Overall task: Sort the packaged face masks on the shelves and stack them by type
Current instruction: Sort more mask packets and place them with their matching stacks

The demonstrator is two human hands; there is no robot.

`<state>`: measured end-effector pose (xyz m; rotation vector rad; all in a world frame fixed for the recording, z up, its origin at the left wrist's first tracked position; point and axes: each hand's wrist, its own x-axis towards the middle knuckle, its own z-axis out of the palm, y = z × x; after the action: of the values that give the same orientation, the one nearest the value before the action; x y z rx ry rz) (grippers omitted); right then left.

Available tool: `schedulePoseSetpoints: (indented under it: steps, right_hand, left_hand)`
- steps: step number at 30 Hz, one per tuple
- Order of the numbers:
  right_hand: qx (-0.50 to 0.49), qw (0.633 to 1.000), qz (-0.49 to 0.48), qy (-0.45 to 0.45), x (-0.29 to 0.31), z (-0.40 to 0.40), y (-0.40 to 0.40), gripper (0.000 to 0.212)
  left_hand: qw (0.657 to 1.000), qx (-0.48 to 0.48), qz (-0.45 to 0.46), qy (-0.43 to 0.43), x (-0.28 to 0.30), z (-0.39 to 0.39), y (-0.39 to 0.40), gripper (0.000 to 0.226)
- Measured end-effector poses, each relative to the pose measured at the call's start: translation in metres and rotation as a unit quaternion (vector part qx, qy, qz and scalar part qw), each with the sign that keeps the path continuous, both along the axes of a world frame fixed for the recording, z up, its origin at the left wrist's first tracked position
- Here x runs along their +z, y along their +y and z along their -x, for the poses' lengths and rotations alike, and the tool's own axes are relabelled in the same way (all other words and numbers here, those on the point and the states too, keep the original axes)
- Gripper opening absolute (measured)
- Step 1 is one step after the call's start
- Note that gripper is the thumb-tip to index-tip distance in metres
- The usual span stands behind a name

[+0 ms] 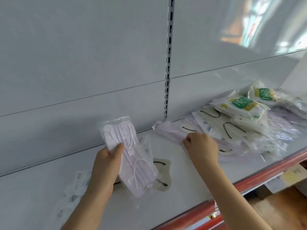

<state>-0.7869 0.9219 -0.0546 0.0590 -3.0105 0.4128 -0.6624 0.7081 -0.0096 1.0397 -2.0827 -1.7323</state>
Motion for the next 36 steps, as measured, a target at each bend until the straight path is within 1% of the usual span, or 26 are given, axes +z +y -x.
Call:
schedulePoseSetpoints:
  steps: [3,5,7,9,10,11,12,13,14,15,16,17,18,19,22,23,24,25,26,28,29,30,31,34,35,36]
  right_hand:
    - [-0.015,0.982,0.186,0.008,0.023,-0.026,-0.006,0.022]
    - [0.023,0.974,0.224,0.009,0.041,-0.053,-0.019,0.020]
    - [0.121,0.966,0.225,-0.027,0.050,-0.080,-0.035,0.025]
    - [0.256,0.925,0.270,-0.075,0.044,-0.097,-0.044,0.029]
    - [0.292,0.906,0.294,-0.080,0.039,-0.097,-0.039,0.029]
    - [0.297,0.899,0.313,-0.078,0.035,-0.093,-0.029,0.031]
    - [0.277,0.910,0.302,-0.070,0.030,-0.087,-0.014,0.039]
    - [0.256,0.931,0.255,-0.058,0.025,-0.082,0.004,0.057]
    - [0.245,0.951,0.179,-0.060,0.021,-0.078,0.021,0.079]
    - [0.249,0.959,0.105,-0.089,0.014,-0.075,0.037,0.097]
    - [0.259,0.956,0.046,-0.126,0.010,-0.076,0.049,0.107]
    - [0.270,0.951,0.017,-0.149,0.003,-0.077,0.056,0.109]
    - [0.274,0.950,0.013,-0.150,-0.003,-0.079,0.060,0.104]
    - [0.265,0.954,0.030,-0.134,-0.005,-0.082,0.060,0.092]
    - [0.198,0.974,0.108,-0.014,-0.008,-0.089,0.055,0.041]
    - [0.164,0.974,0.153,0.021,-0.007,-0.091,0.053,0.029]
    - [0.140,0.971,0.191,0.036,-0.006,-0.090,0.051,0.024]
    - [0.149,0.970,0.191,0.029,-0.005,-0.089,0.048,0.025]
    - [0.181,0.972,0.148,-0.002,-0.003,-0.088,0.044,0.035]
    - [0.230,0.969,0.047,-0.082,-0.005,-0.085,0.041,0.063]
    - [0.237,0.966,0.020,-0.096,-0.004,-0.083,0.040,0.069]
    - [0.241,0.966,0.012,-0.097,-0.002,-0.079,0.041,0.069]
    - [0.243,0.965,0.013,-0.100,0.002,-0.076,0.041,0.064]
    - [0.282,0.952,0.000,-0.116,0.014,-0.067,0.042,0.037]
    - [0.288,0.951,0.033,-0.106,0.019,-0.064,0.046,0.027]
    - [0.279,0.952,0.094,-0.086,0.023,-0.061,0.051,0.018]
  left_hand:
    - [0.999,-0.030,-0.031,0.007,-0.008,-0.003,0.009,0.042]
    - [0.989,-0.063,-0.125,0.038,-0.006,-0.005,0.020,0.044]
    - [0.971,-0.106,-0.211,0.043,-0.002,-0.004,0.031,0.043]
    - [0.969,-0.124,-0.209,0.032,-0.001,-0.002,0.038,0.034]
    - [0.975,-0.105,-0.194,0.029,-0.003,-0.001,0.038,0.026]
    - [0.980,-0.077,-0.182,0.025,-0.009,0.000,0.035,0.022]
    - [0.981,-0.053,-0.186,0.018,-0.014,0.002,0.031,0.022]
    - [0.980,-0.038,-0.193,0.013,-0.018,0.004,0.028,0.023]
    - [0.981,-0.030,-0.194,0.006,-0.019,0.004,0.026,0.022]
    - [0.982,-0.027,-0.188,0.003,-0.020,0.005,0.025,0.020]
    - [0.983,-0.024,-0.180,0.000,-0.019,0.005,0.025,0.019]
    - [0.985,-0.022,-0.171,0.001,-0.020,0.006,0.025,0.019]
    - [0.986,-0.019,-0.164,0.003,-0.019,0.006,0.025,0.020]
    - [0.988,-0.022,-0.152,0.008,-0.019,0.006,0.023,0.021]
    - [0.994,-0.035,-0.106,0.016,-0.014,0.004,0.016,0.021]
    - [0.995,-0.045,-0.092,0.015,-0.013,0.003,0.013,0.020]
    - [0.995,-0.059,-0.077,0.008,-0.012,0.002,0.011,0.018]
    - [0.995,-0.077,-0.059,0.000,-0.012,0.001,0.010,0.016]
    - [0.994,-0.098,-0.043,-0.009,-0.011,0.001,0.010,0.012]
    - [0.988,-0.148,-0.018,-0.033,-0.010,-0.002,0.014,0.008]
    - [0.985,-0.167,-0.008,-0.046,-0.010,-0.003,0.016,0.010]
    - [0.983,-0.175,-0.001,-0.054,-0.010,-0.004,0.018,0.010]
    - [0.983,-0.175,0.005,-0.056,-0.011,-0.004,0.020,0.010]
    - [0.983,-0.174,0.031,-0.055,-0.012,-0.005,0.021,0.010]
    - [0.984,-0.167,0.037,-0.045,-0.012,-0.004,0.021,0.010]
    - [0.988,-0.146,0.037,-0.031,-0.012,-0.003,0.019,0.011]
